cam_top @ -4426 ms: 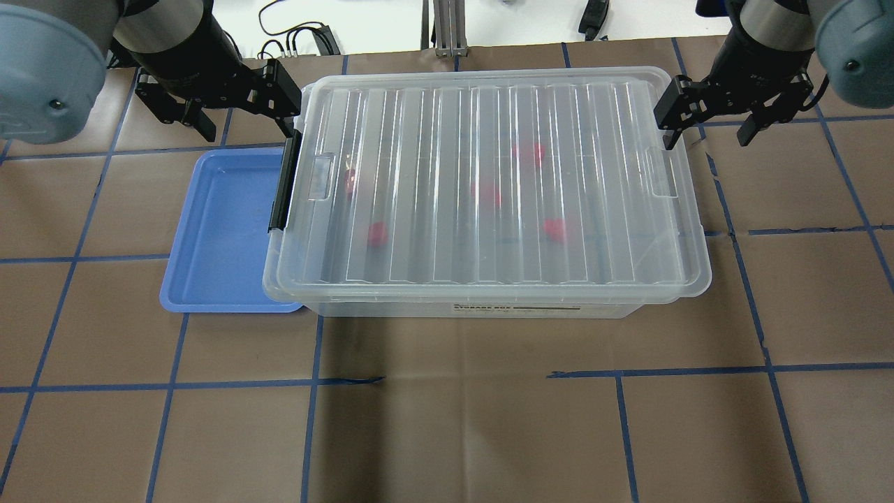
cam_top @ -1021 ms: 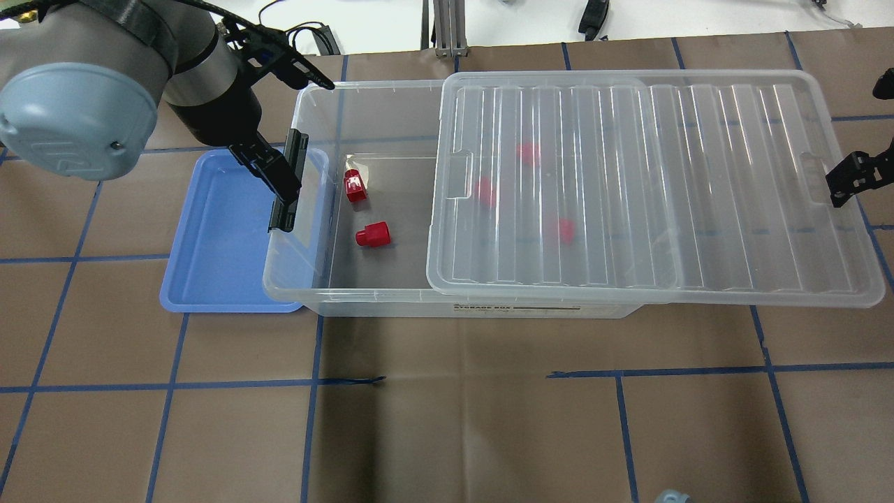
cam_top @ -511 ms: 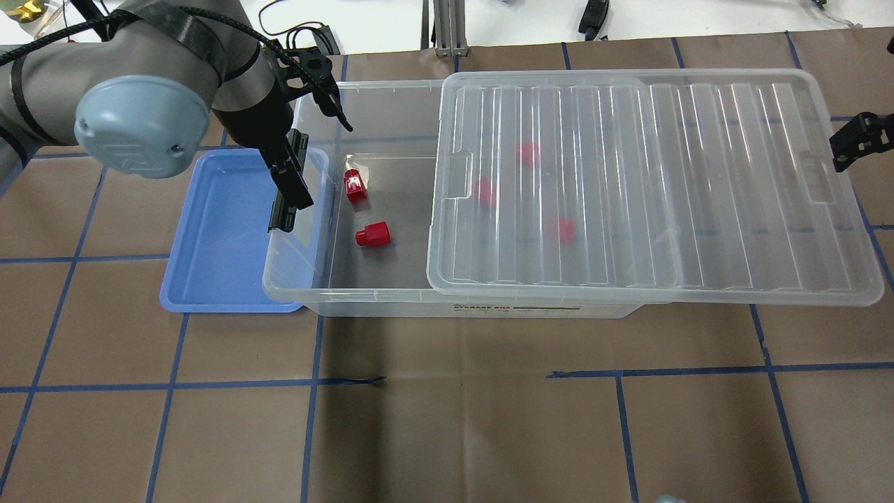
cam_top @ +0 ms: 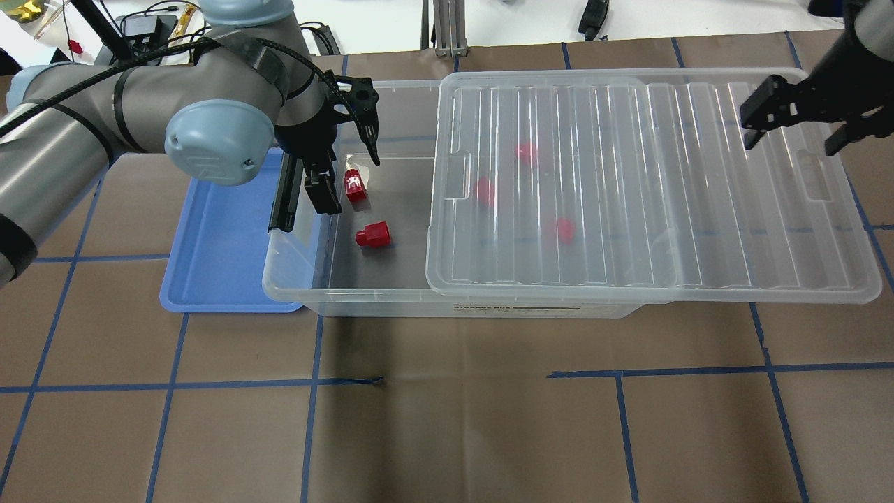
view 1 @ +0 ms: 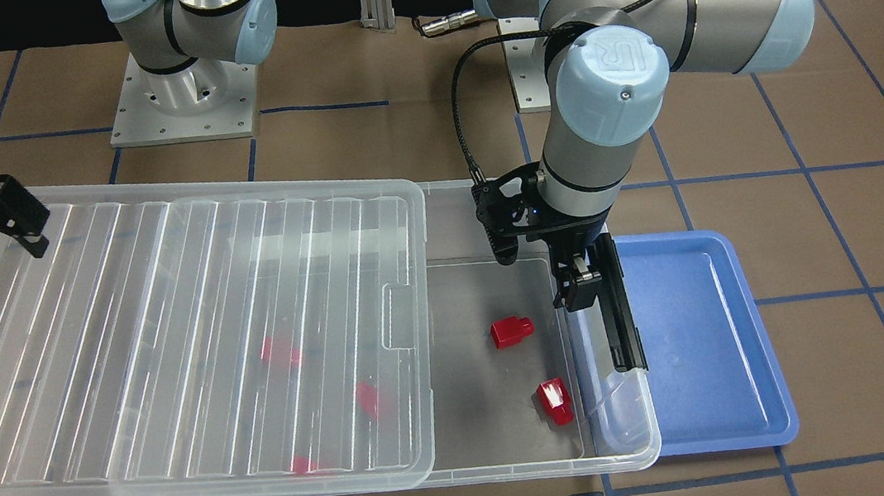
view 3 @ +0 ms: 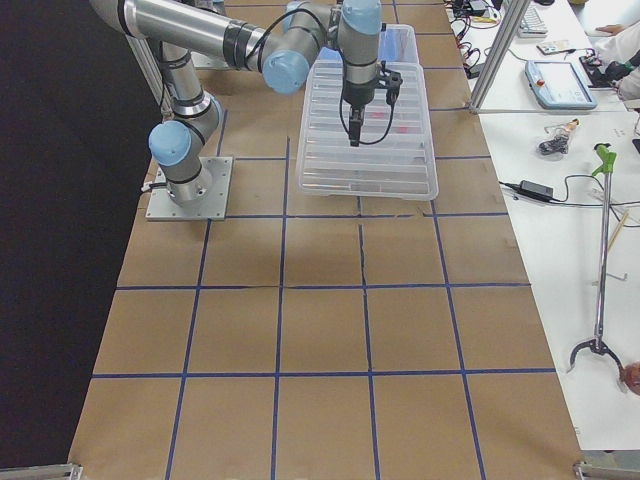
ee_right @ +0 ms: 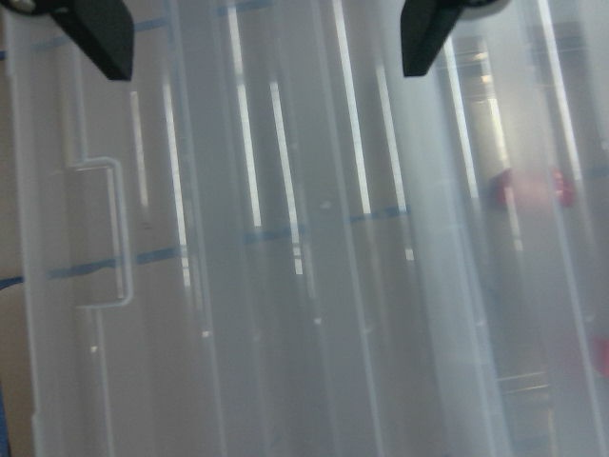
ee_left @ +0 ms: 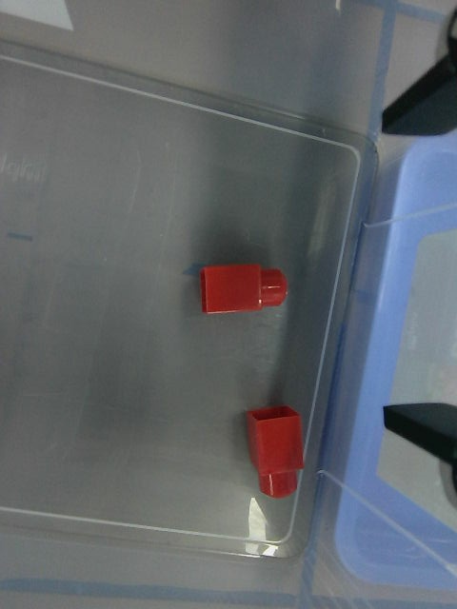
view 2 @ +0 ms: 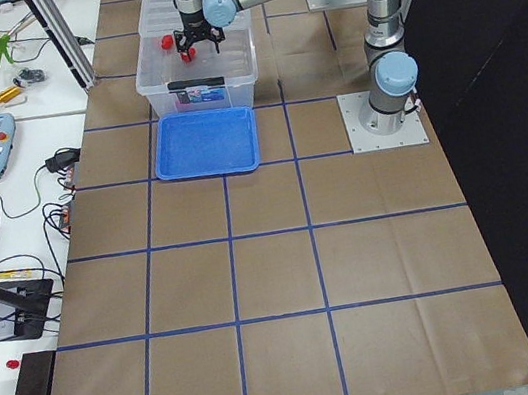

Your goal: Place red block in blue tray from box

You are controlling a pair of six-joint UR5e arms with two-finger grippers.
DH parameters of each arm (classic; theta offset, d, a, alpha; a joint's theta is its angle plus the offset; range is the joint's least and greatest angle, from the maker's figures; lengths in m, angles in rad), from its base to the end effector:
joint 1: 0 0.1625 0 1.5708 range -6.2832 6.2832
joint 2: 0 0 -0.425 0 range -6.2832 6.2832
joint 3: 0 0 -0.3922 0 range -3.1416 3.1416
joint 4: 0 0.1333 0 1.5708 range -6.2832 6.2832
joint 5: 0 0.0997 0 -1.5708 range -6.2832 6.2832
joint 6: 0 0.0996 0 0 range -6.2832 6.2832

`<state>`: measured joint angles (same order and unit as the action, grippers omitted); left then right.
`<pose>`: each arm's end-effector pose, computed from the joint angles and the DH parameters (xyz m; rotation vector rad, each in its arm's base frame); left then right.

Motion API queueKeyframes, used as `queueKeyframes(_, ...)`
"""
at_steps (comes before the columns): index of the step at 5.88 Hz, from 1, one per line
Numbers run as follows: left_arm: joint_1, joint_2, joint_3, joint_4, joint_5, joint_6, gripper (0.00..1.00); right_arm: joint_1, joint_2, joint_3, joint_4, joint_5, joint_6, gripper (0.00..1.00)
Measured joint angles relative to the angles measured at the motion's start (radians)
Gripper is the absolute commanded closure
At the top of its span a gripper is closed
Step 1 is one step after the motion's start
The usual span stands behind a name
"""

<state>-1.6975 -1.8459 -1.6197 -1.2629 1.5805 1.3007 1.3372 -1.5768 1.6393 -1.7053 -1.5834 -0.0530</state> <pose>-0.2052 -0.5639 0.3455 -2.0560 -2.3740 -0.0295 0.0138 -0.5126 0.4708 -0.2818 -3.1042 0.1083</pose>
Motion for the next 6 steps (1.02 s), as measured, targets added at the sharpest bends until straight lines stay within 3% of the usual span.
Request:
queueKeyframes(2,-0.018,-0.073,-0.029,0.095,-0.010,0.024,0.03,0.192,0.006,-0.053,0.056,0.000,0.194,0.00)
queueKeyframes(6,-0.035,-0.164,-0.080,0.210,-0.011,0.018,0.03,0.221,0.012,-0.078,0.089,-0.002,0.214,0.00)
